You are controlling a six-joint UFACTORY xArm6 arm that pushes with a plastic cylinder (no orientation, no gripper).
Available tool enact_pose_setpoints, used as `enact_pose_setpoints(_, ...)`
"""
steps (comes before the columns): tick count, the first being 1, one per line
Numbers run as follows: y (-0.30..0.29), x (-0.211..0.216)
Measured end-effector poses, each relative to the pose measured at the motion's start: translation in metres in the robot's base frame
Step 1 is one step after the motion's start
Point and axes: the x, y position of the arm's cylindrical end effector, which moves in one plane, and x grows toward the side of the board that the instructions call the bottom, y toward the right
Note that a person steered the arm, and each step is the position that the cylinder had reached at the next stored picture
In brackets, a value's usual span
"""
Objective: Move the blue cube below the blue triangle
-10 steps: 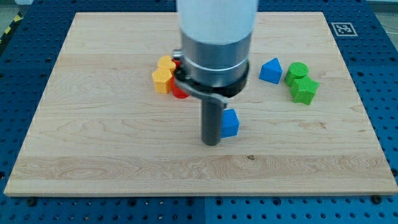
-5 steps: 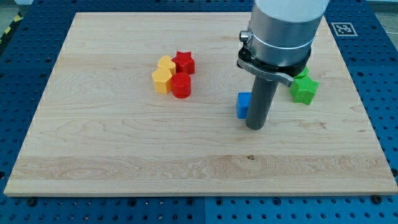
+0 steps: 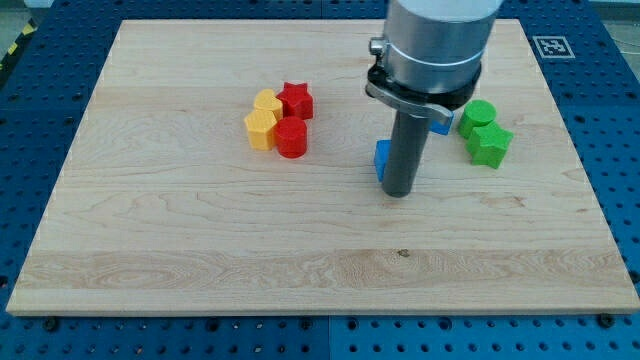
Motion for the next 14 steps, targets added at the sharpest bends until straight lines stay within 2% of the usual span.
enact_pose_setpoints(1, -0.018, -0.001)
enact_pose_setpoints(3, -0.019, -0.003)
enact_pose_setpoints(5, 0.016, -0.016)
enact_pose_setpoints(6, 0.013, -0.016)
enact_pose_setpoints(8, -0.044, -0.029)
enact_pose_setpoints(10, 0.004, -0.034)
enact_pose_setpoints(14, 0.025, -0.039)
